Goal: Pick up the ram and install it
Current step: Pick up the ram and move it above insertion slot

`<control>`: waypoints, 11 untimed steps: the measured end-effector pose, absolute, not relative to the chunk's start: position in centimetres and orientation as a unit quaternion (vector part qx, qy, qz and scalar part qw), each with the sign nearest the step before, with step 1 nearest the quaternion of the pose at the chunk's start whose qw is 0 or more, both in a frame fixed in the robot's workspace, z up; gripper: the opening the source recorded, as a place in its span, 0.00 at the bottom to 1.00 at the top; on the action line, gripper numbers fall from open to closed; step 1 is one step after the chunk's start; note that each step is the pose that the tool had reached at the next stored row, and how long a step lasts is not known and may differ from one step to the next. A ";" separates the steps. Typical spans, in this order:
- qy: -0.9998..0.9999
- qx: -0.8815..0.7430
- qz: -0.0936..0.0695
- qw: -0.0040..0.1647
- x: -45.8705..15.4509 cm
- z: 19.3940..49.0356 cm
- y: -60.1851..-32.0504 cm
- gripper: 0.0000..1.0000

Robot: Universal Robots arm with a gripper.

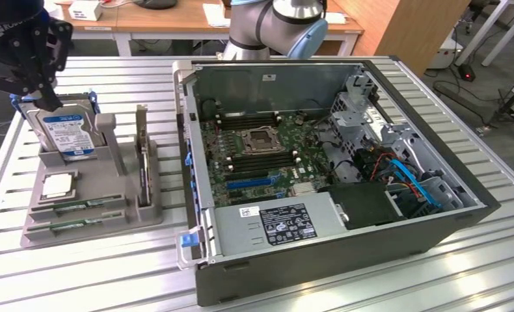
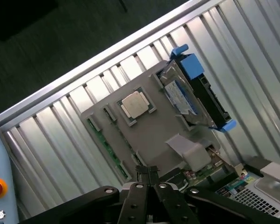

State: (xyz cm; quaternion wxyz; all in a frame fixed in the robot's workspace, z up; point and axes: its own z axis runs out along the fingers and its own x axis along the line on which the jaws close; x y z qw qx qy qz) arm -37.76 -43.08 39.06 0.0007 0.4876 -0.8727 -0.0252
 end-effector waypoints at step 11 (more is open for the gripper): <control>-0.828 0.560 -0.025 0.003 -37.8 39.0 -43.1 0.09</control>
